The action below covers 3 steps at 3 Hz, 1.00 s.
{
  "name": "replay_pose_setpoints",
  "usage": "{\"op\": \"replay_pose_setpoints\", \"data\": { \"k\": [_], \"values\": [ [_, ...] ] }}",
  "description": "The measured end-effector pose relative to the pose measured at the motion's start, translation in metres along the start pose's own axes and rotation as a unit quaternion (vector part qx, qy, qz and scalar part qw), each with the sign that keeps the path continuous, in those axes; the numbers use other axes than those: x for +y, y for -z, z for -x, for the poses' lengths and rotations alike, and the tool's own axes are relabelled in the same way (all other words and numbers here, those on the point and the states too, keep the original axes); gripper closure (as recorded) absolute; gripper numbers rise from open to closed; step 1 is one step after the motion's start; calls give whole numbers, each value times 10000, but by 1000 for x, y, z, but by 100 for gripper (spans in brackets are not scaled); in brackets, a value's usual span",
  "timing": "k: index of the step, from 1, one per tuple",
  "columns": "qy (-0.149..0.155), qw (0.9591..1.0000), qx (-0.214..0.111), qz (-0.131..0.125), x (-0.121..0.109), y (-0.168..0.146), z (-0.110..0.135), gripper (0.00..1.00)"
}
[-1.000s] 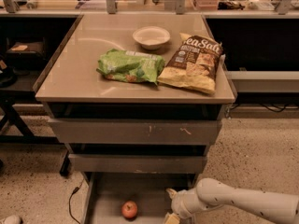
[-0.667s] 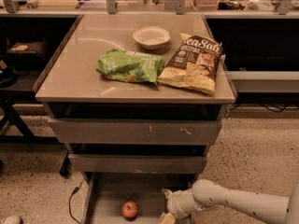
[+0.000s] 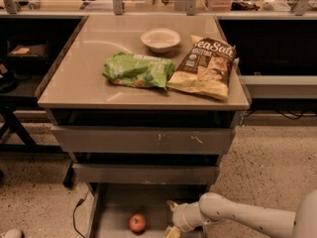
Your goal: Pick apple from bottom drawer and place on counter
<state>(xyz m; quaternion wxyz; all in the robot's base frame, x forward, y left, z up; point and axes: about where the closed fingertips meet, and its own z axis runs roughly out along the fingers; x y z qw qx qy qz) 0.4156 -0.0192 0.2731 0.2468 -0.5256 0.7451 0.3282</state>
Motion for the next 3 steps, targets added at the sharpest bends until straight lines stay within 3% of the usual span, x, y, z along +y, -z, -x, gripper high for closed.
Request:
{"op": "replay_pose_setpoints", "data": {
  "k": [3],
  "values": [
    [452, 9983, -359, -90, -36, -71, -9, 0]
  ]
}}
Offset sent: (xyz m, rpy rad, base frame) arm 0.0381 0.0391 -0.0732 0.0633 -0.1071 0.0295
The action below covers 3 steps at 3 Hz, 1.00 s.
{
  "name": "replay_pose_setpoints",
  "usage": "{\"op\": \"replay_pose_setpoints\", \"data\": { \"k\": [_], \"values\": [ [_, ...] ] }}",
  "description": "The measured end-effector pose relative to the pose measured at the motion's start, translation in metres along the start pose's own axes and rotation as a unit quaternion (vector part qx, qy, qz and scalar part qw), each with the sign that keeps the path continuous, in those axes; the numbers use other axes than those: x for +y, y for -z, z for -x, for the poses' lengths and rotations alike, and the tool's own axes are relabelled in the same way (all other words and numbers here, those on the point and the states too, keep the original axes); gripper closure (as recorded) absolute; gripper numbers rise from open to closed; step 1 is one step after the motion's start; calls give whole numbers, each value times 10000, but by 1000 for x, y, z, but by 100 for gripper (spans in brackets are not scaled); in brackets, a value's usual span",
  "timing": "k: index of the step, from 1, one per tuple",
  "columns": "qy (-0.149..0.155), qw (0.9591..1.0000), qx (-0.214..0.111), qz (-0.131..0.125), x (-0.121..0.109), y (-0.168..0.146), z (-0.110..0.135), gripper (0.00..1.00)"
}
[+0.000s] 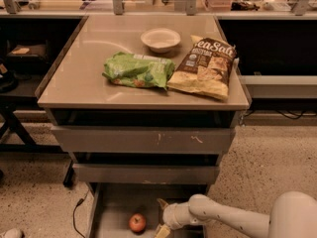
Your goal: Pick apple from bottom drawer and place on counter
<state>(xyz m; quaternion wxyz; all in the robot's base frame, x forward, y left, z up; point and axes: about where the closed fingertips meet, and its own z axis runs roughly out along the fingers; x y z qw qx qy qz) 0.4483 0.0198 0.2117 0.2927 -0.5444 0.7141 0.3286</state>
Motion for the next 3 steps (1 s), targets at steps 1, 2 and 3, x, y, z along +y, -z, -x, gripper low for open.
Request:
{"op": "replay_pose_setpoints", "data": {
  "k": [1, 2, 3],
  "values": [
    [11, 9998, -179, 52, -20, -27, 6, 0],
    [10, 9998, -179, 52, -20, -27, 6, 0],
    [26, 9995, -327, -19, -26, -43, 6, 0]
  ]
}}
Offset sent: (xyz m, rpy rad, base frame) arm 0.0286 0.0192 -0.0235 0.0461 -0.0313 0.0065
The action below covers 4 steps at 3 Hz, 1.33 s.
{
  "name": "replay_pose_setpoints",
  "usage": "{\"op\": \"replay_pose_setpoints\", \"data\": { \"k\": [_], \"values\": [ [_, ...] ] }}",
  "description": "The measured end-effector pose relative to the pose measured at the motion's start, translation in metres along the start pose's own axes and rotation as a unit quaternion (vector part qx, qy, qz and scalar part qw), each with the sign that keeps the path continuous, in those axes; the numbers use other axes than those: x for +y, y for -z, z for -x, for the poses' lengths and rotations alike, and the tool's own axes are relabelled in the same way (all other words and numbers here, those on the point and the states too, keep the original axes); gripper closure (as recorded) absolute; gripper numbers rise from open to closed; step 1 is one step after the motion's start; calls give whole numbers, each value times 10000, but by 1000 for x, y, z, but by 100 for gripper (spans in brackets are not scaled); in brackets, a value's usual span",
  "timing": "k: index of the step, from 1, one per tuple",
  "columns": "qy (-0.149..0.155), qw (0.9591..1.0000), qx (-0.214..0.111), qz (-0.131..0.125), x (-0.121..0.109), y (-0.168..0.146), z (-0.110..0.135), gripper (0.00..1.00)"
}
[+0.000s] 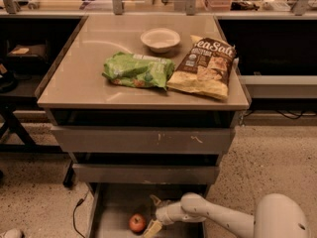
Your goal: Pick apple from bottom drawer and place on counter
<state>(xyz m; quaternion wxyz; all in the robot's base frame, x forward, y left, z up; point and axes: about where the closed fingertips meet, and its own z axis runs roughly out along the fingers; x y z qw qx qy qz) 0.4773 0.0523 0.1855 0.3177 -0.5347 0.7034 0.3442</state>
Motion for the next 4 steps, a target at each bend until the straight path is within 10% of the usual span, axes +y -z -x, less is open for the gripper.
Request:
{"op": "replay_pose_setpoints", "data": {
  "k": [4],
  "values": [
    [279, 9987, -348, -245, -5, -45, -6, 0]
  ]
}}
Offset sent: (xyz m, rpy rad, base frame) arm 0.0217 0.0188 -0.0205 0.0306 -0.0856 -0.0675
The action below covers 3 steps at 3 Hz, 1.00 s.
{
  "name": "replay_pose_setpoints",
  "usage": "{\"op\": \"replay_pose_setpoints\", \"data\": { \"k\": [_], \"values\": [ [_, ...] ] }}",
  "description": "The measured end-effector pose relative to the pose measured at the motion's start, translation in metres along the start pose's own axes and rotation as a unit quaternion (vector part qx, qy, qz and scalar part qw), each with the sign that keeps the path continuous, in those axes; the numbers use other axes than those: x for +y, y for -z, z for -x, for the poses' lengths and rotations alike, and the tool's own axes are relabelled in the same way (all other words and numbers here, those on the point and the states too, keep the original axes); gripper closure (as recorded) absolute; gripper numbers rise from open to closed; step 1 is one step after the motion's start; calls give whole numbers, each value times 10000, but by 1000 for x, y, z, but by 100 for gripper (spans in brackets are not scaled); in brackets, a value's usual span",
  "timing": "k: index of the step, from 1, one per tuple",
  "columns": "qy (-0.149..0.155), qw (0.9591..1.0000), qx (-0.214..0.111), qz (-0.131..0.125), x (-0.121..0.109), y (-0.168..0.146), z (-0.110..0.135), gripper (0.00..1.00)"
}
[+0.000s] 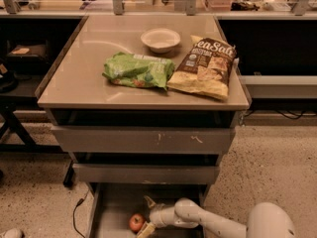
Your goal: Pick apple from bottom drawer and place on counter
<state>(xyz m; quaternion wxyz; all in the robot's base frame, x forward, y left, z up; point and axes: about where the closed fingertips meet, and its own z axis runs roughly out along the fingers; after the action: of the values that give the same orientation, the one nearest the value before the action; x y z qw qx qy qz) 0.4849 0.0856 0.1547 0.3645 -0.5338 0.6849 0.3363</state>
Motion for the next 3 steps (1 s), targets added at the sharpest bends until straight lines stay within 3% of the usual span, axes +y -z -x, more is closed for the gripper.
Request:
{"op": "replay_pose_setpoints", "data": {
  "k": [2, 3],
  "values": [
    [-56, 9999, -104, 30, 9, -5, 2, 0],
    [-56, 9999, -105, 31, 9, -5, 2, 18]
  ]
}}
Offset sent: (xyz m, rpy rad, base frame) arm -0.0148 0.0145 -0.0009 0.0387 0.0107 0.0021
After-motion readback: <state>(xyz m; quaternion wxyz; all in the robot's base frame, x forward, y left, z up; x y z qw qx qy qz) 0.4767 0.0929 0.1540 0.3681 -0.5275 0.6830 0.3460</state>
